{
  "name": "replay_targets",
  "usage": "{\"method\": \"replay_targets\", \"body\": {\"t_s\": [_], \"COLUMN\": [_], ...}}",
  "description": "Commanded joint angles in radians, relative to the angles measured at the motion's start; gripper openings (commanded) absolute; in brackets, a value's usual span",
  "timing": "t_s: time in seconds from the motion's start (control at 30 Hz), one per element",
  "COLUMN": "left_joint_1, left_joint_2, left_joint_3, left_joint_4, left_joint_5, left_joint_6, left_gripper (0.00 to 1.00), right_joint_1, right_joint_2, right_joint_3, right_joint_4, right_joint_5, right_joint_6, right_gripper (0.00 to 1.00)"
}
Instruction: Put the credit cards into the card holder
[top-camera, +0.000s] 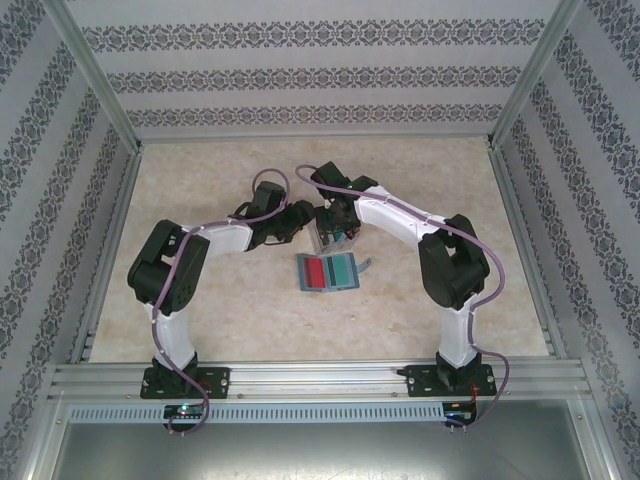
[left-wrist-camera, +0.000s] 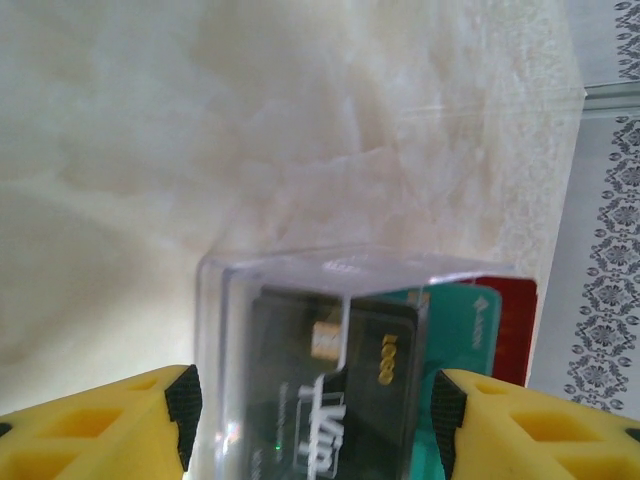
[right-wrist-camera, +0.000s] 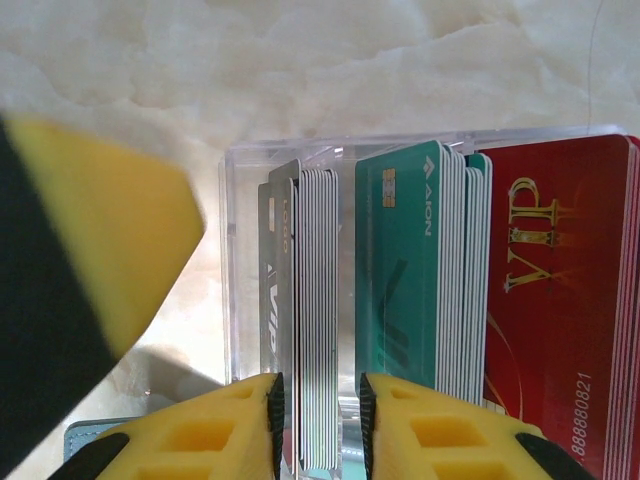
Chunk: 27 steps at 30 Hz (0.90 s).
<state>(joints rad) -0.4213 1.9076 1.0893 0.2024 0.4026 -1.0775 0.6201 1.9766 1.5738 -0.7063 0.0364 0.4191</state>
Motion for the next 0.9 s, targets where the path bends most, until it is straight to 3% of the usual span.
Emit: {"method": "replay_targets", "body": {"t_s": [0.0,0.4,0.87], "left_joint_1": [0.015,0.016,0.016], "left_joint_2": [0.058,0.088,0.084], "left_joint_3": [0.039,0.006,-0.028], "left_joint_4": [-0.014,-0.026,0.015], "left_joint_5": [0.049,0.034,0.038], "left_joint_6": [0.029,0.011,-0.015], "left_gripper": [0.64,0.49,0.47], "right_joint_1": [0.013,0.040,0.084], "right_joint_2": [0.013,0.050,0.140], "right_joint_3": [0.006,0.040,0.107], "right_joint_4": [0.002,-0.028,-0.071], "right_joint_5": [-0.004,0.066,0.261], "right_joint_6": [-0.003,-0.040,-0.130], "right_gripper": [0.28,0.31,0.36]}}
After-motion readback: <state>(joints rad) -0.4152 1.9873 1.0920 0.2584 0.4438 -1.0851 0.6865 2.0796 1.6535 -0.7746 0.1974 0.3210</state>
